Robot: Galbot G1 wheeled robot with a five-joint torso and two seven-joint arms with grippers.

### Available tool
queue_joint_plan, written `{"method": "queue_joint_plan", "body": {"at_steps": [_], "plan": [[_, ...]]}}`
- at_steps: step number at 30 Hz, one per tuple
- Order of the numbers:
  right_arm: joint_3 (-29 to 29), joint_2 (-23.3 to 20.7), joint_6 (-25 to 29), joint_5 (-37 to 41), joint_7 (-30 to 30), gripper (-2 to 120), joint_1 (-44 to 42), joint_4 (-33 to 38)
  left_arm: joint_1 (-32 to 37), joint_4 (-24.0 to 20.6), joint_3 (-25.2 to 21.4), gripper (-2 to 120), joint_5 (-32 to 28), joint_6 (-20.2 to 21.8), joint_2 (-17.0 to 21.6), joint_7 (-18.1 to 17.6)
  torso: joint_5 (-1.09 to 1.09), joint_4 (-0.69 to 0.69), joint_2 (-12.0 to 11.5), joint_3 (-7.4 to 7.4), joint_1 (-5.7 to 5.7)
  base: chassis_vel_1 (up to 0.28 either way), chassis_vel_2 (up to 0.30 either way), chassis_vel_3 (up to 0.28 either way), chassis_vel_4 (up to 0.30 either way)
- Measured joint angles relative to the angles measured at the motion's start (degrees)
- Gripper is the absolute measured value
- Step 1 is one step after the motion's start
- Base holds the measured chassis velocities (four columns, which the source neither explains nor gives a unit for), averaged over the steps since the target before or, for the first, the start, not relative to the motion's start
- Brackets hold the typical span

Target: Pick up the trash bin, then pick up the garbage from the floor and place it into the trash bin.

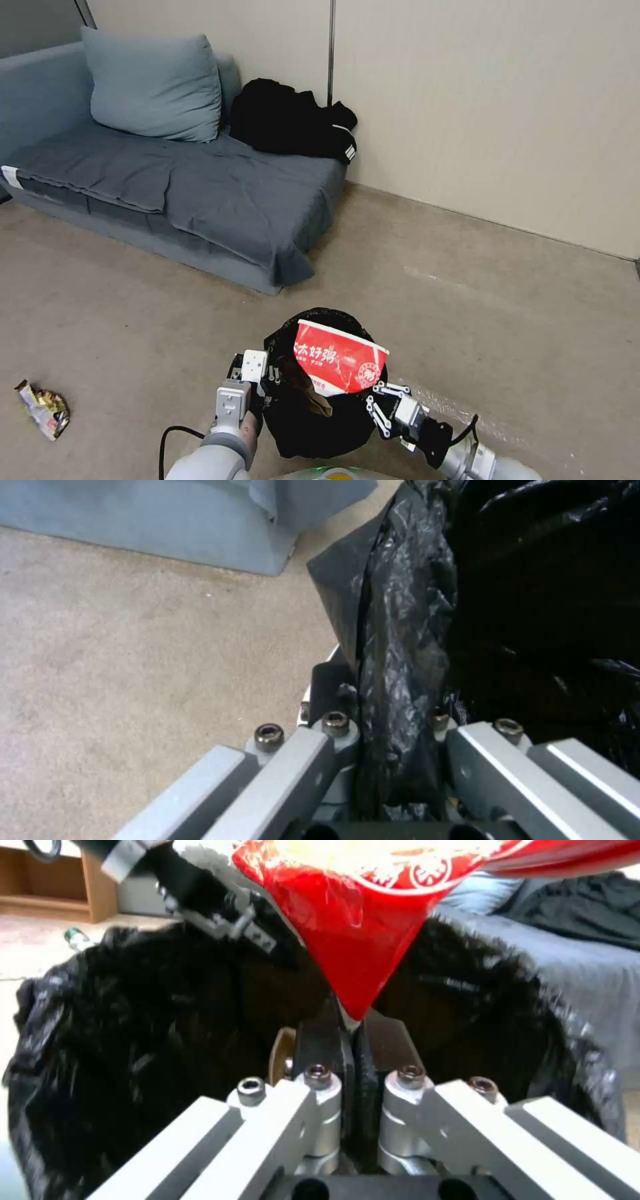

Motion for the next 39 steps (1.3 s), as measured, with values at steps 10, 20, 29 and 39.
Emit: {"method": "queue_joint_plan", "body": {"at_steps": [10, 20, 29, 39], "plan": [[0.01, 0.60, -0.29, -1.04, 0.69, 23, 0.07, -0.96, -0.24, -0.17, 0.05, 1, -0.08, 0.12, -0.09, 0.00, 0.00, 0.00, 0.00, 0.00, 0.00, 0.000, 0.000, 0.000, 0.000], [-0.16, -0.29, -1.49, -1.33, 1.46, 58, 0.52, -0.15, 0.21, -0.54, 0.51, 1, 0.25, 0.12, -0.38, 0.00, 0.01, 0.00, 0.00, 0.00, 0.00, 0.000, 0.000, 0.000, 0.000], [-0.54, -2.64, -4.25, -1.55, 2.23, 87, 0.73, 1.58, 0.24, -0.74, 1.46, 1, 0.51, 0.13, -0.49, 0.01, 0.01, 0.00, 0.00, 0.00, 0.00, 0.000, 0.000, 0.000, 0.000], [2.27, -1.94, -3.95, 0.44, 3.13, 111, -0.83, 6.11, 0.32, -0.22, 0.73, 1, 0.93, -0.76, -0.43, 0.17, 0.00, 0.00, 0.01, 0.00, 0.00, 0.000, 0.000, 0.000, 0.000]]}}
